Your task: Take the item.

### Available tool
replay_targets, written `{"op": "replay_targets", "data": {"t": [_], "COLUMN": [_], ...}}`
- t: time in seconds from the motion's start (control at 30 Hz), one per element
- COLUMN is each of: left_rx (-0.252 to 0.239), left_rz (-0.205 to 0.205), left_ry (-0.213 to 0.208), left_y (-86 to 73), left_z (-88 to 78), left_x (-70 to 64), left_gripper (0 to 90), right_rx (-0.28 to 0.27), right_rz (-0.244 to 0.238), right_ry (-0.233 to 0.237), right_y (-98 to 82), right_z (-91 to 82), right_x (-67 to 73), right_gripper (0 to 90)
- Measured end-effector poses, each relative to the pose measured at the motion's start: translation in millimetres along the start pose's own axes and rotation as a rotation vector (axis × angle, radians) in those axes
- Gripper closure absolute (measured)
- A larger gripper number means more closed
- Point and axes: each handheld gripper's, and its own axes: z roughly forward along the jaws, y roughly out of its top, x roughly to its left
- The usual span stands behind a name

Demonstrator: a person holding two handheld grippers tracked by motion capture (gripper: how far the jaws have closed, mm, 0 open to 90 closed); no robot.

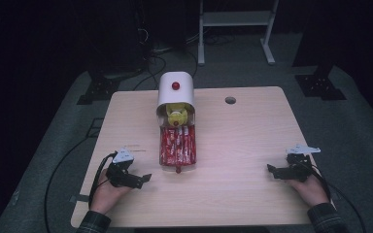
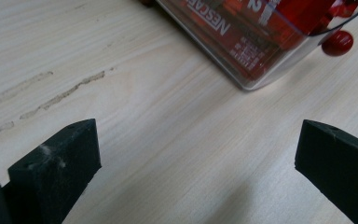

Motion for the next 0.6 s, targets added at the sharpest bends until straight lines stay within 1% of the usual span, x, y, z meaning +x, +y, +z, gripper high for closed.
{"op": "replay_targets", "data": {"t": [0.27,0.37,0.6], "left_rx": [-0.022,-0.02,-0.058], "left_rz": [-0.003,0.007,-0.013], "left_ry": [-0.007,-0.003,-0.005], "left_y": [8.7,12.0,21.4], "left_z": [-4.2,-5.8,-10.2], "left_x": [0.5,0.6,0.7], "left_gripper": [0.0,0.0,0.0], "right_rx": [0.002,0.002,0.002], "right_rz": [0.002,0.002,0.001], "right_ry": [0.001,0.001,0.002], "right_y": [0.0,0.0,0.0], "right_z": [-0.1,-0.1,0.0], "right_x": [0.1,0.1,0.1], "right_gripper": [2.9,2.9,2.9]}}
